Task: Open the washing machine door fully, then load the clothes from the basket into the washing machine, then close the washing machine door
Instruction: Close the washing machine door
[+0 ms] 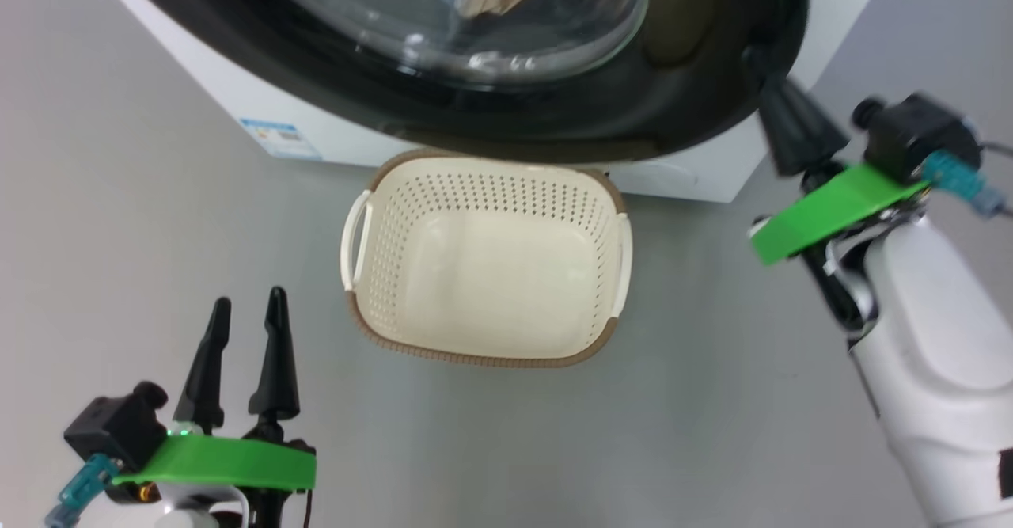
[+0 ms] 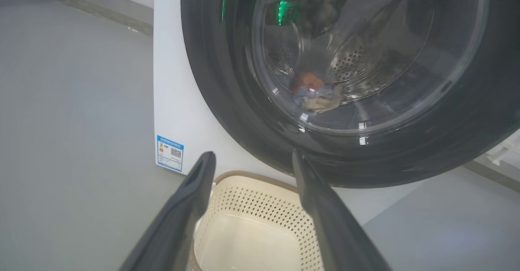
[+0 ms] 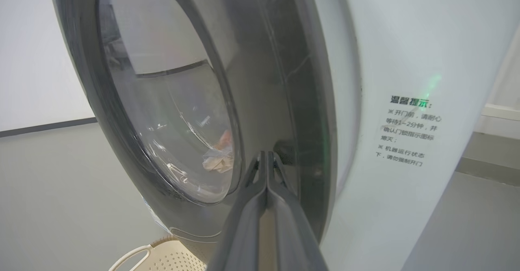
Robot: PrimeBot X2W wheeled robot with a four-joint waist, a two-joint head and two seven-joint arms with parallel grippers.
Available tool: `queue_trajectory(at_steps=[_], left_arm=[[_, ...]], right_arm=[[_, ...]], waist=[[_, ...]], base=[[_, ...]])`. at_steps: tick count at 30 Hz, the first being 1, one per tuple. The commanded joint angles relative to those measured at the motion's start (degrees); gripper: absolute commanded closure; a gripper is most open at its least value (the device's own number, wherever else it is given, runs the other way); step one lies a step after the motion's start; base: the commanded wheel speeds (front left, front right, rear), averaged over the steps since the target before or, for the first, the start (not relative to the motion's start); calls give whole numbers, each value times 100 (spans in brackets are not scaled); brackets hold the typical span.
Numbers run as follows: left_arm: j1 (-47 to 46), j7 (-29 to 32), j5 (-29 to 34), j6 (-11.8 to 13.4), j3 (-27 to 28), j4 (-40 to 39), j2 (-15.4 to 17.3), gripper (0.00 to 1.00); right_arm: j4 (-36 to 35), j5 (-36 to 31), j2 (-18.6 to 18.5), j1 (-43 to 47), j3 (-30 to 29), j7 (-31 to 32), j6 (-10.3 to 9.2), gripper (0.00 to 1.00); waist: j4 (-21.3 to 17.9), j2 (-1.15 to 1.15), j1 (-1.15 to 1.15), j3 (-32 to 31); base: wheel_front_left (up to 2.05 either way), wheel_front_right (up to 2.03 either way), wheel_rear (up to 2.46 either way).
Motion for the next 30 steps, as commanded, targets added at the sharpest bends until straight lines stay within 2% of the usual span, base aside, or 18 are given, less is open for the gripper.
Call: queue_trajectory(at_steps=[1, 15, 23, 24, 25, 29, 30], left_arm=[[-158, -37, -49, -9, 157, -167, 61, 0], [-393, -37, -149, -9, 74, -279, 59, 0], [-369, -37, -105, -9, 131, -181, 59, 0], [-352, -37, -88, -9, 141, -160, 59, 0], [-334, -37, -71, -9, 153, -139, 59, 0], [-267, -37, 8, -9, 224, -10, 59, 0], [-267, -37, 8, -9, 224, -10, 59, 0]], right_arm=[[-85, -85, -20, -181, -23, -27, 2, 100], [61, -342, -29, -805, -545, -27, 2, 100], [-22, -385, 84, -566, -379, -27, 2, 100], [-36, -378, 92, -494, -336, -27, 2, 98], [-53, -372, 98, -416, -290, -27, 2, 90], [-115, -319, 128, -66, -200, -27, 2, 53], [-115, -319, 128, -66, -200, -27, 2, 53]], waist=[[137, 0, 0, 164], [304, 0, 0, 487], [199, 0, 0, 365], [176, 0, 0, 325], [152, 0, 0, 284], [48, 0, 0, 99], [48, 0, 0, 99]], base=[[0, 0, 0], [0, 0, 0], [0, 0, 0], [0, 0, 0], [0, 0, 0], [0, 0, 0], [0, 0, 0]])
